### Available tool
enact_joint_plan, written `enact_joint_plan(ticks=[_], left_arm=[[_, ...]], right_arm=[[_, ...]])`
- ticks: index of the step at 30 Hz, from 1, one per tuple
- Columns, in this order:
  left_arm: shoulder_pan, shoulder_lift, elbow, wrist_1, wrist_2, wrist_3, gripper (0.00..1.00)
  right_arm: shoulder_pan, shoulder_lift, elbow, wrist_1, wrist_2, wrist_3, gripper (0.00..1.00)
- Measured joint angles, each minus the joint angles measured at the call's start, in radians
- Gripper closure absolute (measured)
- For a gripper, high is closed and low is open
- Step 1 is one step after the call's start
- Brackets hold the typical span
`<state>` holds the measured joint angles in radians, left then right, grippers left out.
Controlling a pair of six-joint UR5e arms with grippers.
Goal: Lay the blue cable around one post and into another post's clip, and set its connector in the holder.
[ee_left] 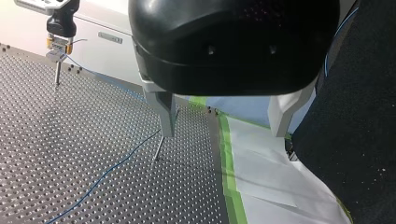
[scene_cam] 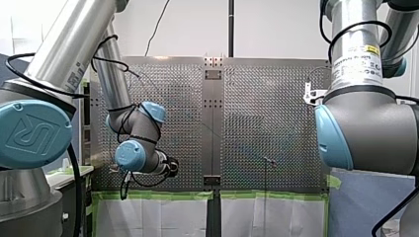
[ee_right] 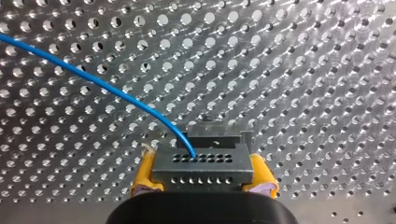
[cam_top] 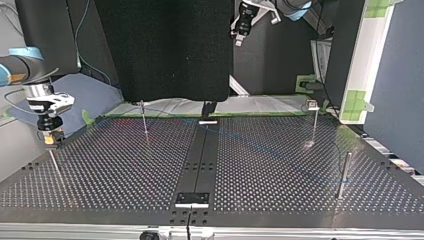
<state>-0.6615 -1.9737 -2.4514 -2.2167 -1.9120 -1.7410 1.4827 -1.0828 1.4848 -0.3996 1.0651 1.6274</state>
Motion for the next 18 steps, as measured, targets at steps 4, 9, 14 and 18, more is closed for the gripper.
enact_joint_plan(ticks=[4, 9, 14, 18], left_arm=[[0.000, 0.000, 0.001, -0.001, 0.000, 0.000, 0.02], [0.000, 0.000, 0.003, -0.002, 0.000, 0.000, 0.02], [0.000, 0.000, 0.003, -0.003, -0.001, 0.000, 0.02], [0.000, 0.000, 0.004, -0.004, -0.001, 0.000, 0.02]], right_arm=[[0.000, 0.001, -0.010, 0.002, -0.005, 0.000, 1.00], [-0.003, 0.002, -0.016, 0.000, -0.015, 0.000, 1.00], [-0.011, 0.003, -0.020, -0.003, -0.027, 0.000, 1.00], [-0.016, 0.004, -0.021, -0.006, -0.034, 0.000, 1.00]])
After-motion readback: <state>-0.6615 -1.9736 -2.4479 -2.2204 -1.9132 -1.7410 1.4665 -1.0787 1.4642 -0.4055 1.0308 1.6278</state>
